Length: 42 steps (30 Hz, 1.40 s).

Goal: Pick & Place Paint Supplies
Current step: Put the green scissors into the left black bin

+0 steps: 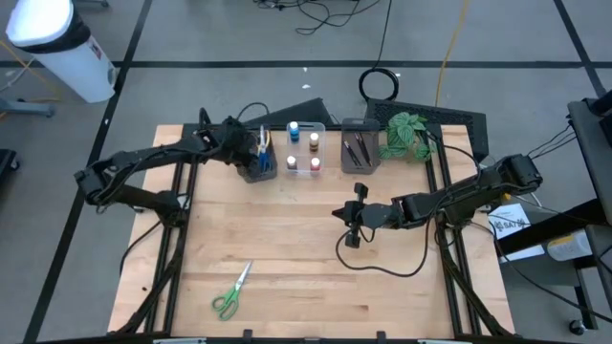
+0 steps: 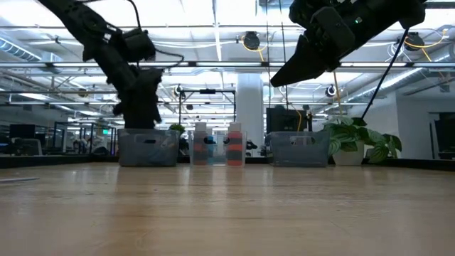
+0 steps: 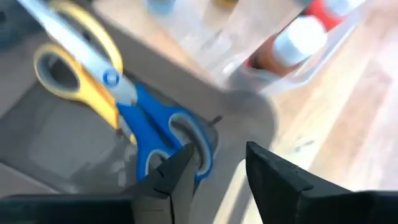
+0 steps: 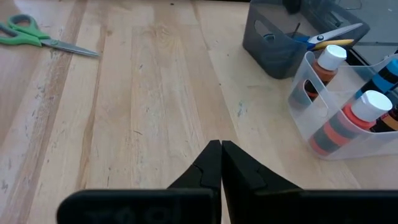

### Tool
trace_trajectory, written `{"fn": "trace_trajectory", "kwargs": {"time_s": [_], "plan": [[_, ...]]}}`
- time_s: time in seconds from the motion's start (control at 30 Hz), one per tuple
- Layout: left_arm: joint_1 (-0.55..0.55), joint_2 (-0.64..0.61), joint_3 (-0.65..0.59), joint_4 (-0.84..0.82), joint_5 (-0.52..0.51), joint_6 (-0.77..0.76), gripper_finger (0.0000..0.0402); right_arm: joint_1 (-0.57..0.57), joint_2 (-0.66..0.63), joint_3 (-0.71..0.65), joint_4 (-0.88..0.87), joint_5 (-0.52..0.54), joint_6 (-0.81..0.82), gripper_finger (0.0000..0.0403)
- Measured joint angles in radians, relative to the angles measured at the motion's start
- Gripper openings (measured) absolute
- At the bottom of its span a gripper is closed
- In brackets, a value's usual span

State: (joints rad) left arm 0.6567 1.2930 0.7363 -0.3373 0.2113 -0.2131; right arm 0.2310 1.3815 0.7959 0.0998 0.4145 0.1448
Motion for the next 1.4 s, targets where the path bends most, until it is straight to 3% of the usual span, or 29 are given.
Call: {"fn": "trace_trajectory", "kwargs": {"time_s": [0.23,0.4,0.53,0.77,0.93,1.07,1.4], "plan": [[-0.029,-0.133,0.057,-0.172,0.106,-0.036,0.0158,0.000,0.000,0.000,0.000,0.000,0.000,0.0000],[-0.144,-0.235,0.058,-0.351,0.207,-0.129,0.0159,0.000,0.000,0.000,0.000,-0.029,0.000,0.0000],[-0.356,-0.297,0.031,-0.447,0.132,-0.265,0.0159,0.006,0.000,0.000,-0.001,-0.029,0.004,0.0000],[-0.868,-0.336,-0.062,-0.325,-0.074,-0.654,0.0159,0.006,0.000,0.000,-0.008,-0.027,0.024,0.0000],[-1.205,-0.290,-0.090,-0.131,-0.226,-0.853,0.0159,0.006,0.000,0.000,-0.008,-0.027,0.026,0.0000],[-1.411,-0.181,-0.090,-0.049,-0.320,-0.993,0.0159,0.006,0.000,0.000,-0.007,-0.027,0.026,0.0000],[-1.609,0.177,-0.090,0.136,-0.176,-1.138,0.0144,0.006,0.000,0.000,0.001,-0.027,0.027,0.0000]]}}
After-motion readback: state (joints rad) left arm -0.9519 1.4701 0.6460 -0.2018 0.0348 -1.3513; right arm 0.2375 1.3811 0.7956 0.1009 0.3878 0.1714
